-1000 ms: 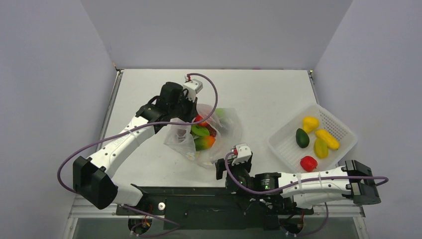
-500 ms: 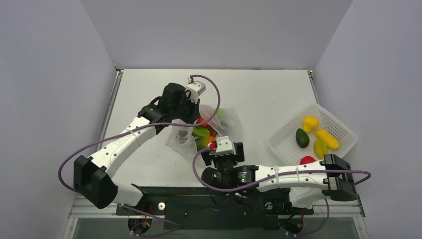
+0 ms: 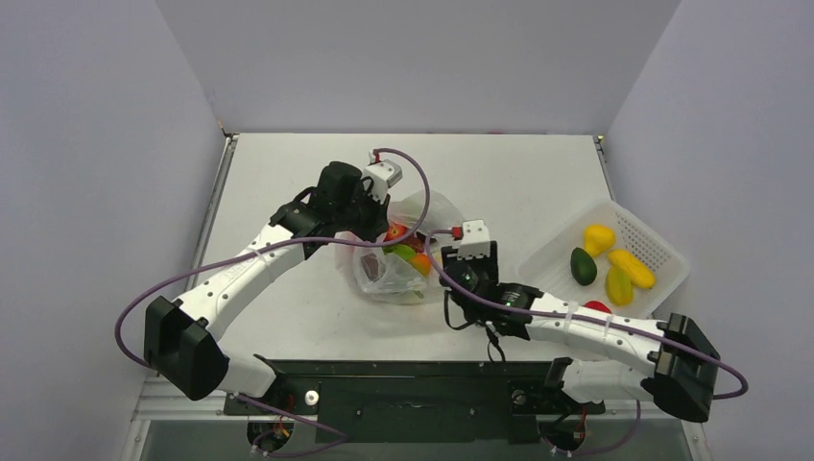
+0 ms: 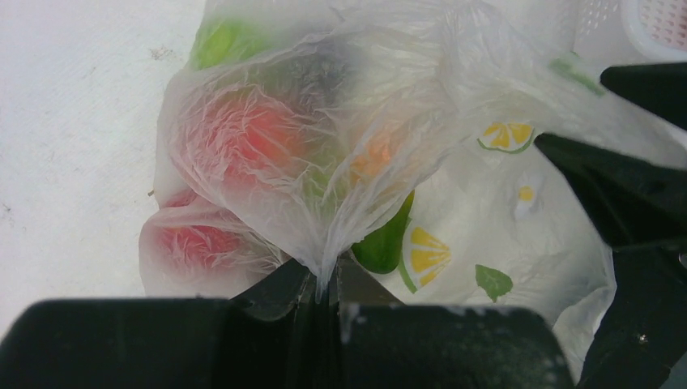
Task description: Take the fake fruits out of the plastic bag
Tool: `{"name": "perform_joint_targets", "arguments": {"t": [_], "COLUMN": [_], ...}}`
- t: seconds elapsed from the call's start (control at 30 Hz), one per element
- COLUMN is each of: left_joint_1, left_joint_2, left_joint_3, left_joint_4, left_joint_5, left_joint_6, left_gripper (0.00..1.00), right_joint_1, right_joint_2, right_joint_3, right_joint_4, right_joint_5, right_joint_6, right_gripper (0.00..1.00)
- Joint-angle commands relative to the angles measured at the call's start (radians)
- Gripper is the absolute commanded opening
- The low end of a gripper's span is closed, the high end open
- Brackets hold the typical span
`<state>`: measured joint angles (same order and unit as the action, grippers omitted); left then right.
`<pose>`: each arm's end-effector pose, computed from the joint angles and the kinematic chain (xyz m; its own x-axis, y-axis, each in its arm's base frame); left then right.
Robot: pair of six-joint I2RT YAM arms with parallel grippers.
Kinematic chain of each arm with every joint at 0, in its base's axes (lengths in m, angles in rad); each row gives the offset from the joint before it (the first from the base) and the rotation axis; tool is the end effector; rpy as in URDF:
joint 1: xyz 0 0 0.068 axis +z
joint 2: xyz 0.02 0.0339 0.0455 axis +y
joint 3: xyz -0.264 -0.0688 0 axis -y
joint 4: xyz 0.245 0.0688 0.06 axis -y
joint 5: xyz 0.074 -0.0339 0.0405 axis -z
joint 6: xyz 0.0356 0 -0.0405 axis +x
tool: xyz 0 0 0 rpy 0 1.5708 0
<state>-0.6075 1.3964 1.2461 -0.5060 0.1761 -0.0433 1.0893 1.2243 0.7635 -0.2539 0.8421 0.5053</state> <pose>0.2525 -0.1831 0.3296 -0.5298 0.3164 -0.7869 0.6536 0.7435 -0.1411 0.1394 0.2095 0.2426 -0.4250 -0.1173 -0.8976 -0.1412 0.9880 -0.0622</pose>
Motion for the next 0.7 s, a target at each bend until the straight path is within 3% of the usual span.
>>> {"name": "perform_joint_targets", "arguments": {"t": [0.0,0.03,0.17,0.5,0.57,0.63,0.67], "left_joint_1": [-0.001,0.003,-0.006,-0.008,-0.008,-0.013,-0.017], "left_joint_2": [0.003,0.007,0.007,0.005,-0.002,-0.014,-0.025], "left_joint_3": [0.023,0.026,0.019,0.024,0.025,0.015,0.005], "left_joint_4": [0.016,0.014,0.01,0.013,0.014,0.019,0.029], "left_joint_5": [0.021,0.022,0.02,0.045,0.052,0.058,0.06], "left_joint_6": [0.016,0.016,0.022,0.025,0.026,0.036,0.037], "left_gripper": [0.0,0.0,0.0,0.03,0.03,0.08,0.12], "right_joint_1": [-0.082,-0.089,-0.092,-0.11,-0.116,-0.136,-0.147], "right_joint_2": [-0.149,-0.16,-0.177,-0.059,-0.046,-0.041,-0.046], "right_joint_3": [-0.058,-0.061,-0.069,0.008,0.016,0.025,0.036], "right_joint_4": [0.061,0.058,0.061,0.095,0.119,0.14,0.137], "right_joint_5": [-0.153,-0.15,-0.103,-0.082,-0.1,-0.165,-0.227], "right_joint_6": [-0.053,-0.07,-0.154,-0.418,-0.443,-0.442,-0.435], "right_gripper": [0.64,0.72,0.81,0.81,0.75,0.52,0.28]}}
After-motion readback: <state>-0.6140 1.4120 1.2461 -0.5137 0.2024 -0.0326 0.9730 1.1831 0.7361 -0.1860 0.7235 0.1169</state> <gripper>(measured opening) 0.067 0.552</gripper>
